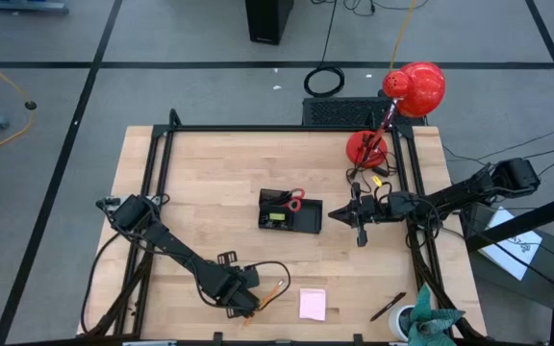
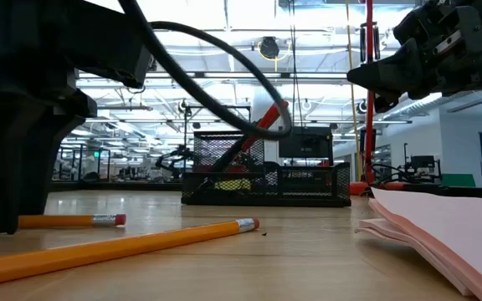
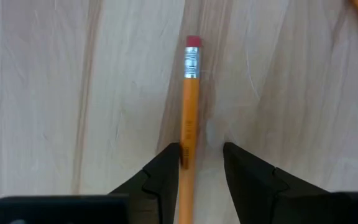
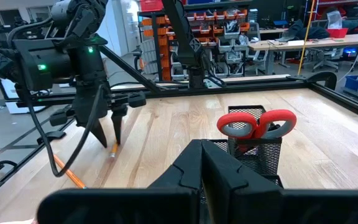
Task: Pick and place office supplies into organizer
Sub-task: Put the yellow pencil into the black desk organizer
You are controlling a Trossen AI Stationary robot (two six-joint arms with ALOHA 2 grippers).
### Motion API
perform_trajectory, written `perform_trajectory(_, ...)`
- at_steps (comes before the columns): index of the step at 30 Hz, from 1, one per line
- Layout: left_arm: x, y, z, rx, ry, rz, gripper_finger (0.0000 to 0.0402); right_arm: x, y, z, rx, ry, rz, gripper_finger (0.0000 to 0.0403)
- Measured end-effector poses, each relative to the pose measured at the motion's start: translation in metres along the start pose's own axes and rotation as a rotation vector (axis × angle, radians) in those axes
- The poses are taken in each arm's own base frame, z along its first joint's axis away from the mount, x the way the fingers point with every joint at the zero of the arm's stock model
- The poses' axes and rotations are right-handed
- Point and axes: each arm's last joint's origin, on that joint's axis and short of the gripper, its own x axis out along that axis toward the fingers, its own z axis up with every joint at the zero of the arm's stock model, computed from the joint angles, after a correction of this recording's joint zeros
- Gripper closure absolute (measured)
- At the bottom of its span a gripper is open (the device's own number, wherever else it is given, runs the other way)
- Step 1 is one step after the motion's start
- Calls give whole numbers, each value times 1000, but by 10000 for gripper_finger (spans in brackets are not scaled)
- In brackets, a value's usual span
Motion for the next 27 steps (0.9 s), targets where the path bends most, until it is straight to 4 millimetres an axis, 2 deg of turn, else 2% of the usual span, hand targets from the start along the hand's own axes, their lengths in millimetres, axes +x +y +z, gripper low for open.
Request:
perform_trajectory(9,9,8,5,14,-60,-14,270,0,0,0,0,0,0,399)
perform_trajectory(18,24,14,-4,-20,-50,-19,271,0,0,0,0,3,0,399)
perform_trajectory(27,25,12,-6,-40,-86,-2,278,0,0,0,0,3,0,399)
